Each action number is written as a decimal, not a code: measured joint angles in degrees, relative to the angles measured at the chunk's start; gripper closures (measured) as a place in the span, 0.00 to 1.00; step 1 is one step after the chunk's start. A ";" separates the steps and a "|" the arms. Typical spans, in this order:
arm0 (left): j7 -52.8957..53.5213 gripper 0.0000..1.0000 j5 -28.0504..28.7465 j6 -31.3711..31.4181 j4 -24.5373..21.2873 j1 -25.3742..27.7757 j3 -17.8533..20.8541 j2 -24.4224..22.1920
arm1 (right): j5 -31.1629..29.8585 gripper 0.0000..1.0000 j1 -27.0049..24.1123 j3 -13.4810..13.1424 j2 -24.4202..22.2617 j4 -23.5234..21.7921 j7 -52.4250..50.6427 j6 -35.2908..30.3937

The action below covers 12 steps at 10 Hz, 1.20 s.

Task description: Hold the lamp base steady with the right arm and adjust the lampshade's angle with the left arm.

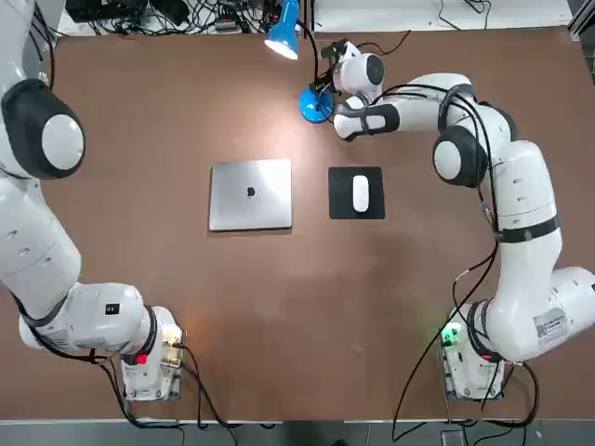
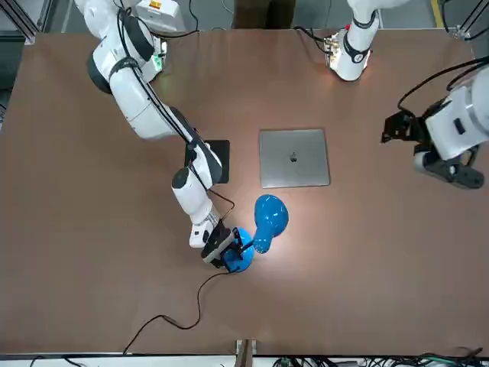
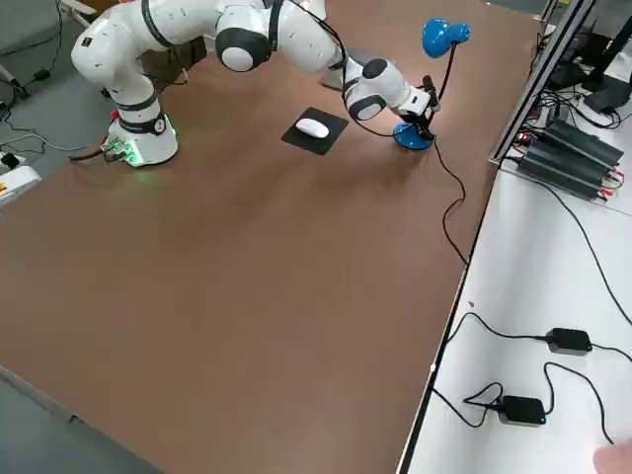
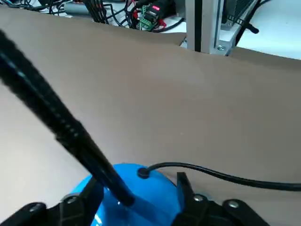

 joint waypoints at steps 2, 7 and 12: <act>-0.06 0.05 0.18 3.28 -1.88 3.76 0.07 -1.15 | 0.00 0.24 0.25 0.03 0.00 0.18 0.50 0.00; -1.49 0.01 4.28 12.88 -5.90 5.06 4.04 -2.51 | 0.00 0.00 0.35 0.06 -2.62 -0.96 1.09 0.03; -1.33 0.01 1.88 25.07 -21.48 1.17 13.06 -10.98 | 0.08 0.00 -3.91 -0.53 -15.74 -12.53 1.45 -9.29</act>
